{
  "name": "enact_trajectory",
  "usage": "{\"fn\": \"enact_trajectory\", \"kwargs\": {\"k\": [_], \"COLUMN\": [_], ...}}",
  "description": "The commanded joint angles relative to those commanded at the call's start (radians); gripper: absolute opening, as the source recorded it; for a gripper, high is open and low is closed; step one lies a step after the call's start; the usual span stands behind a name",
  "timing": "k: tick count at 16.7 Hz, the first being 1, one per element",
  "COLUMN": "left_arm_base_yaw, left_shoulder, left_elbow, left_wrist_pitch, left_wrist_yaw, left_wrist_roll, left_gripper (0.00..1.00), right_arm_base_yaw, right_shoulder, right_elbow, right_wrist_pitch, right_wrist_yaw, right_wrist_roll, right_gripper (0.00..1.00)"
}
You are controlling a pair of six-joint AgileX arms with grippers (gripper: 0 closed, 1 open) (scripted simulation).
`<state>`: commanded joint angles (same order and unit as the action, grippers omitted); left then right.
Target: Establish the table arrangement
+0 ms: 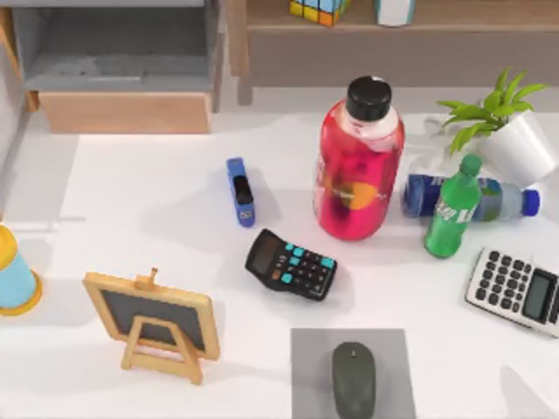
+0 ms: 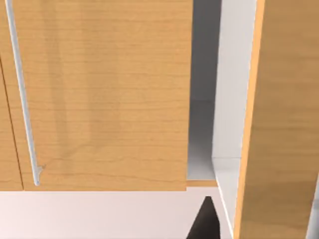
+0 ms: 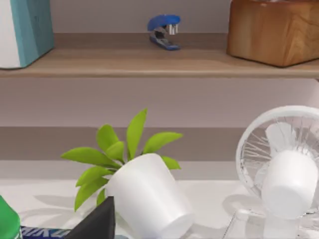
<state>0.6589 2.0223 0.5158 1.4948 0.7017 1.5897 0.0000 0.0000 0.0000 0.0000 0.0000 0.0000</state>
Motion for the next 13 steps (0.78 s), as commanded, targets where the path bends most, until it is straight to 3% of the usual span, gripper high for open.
{"fn": "enact_trajectory", "kwargs": {"k": [3,4,13], "left_arm_base_yaw": [0.000,0.000,0.001], "left_shoulder": [0.000,0.000,0.013], "left_elbow": [0.000,0.000,0.002], "left_wrist_pitch": [0.000,0.000,-0.012], "left_wrist_yaw": [0.000,0.000,-0.003], "left_wrist_roll": [0.000,0.000,-0.004], "left_gripper": [0.02,0.00,0.00], "right_arm_base_yaw": [0.000,0.000,0.000], "right_shoulder": [0.000,0.000,0.000], "right_elbow": [0.000,0.000,0.000], "right_wrist_pitch": [0.000,0.000,0.000], "right_wrist_yaw": [0.000,0.000,0.000], "right_wrist_roll": [0.000,0.000,0.000], "right_gripper": [1.00,1.00,1.00]}}
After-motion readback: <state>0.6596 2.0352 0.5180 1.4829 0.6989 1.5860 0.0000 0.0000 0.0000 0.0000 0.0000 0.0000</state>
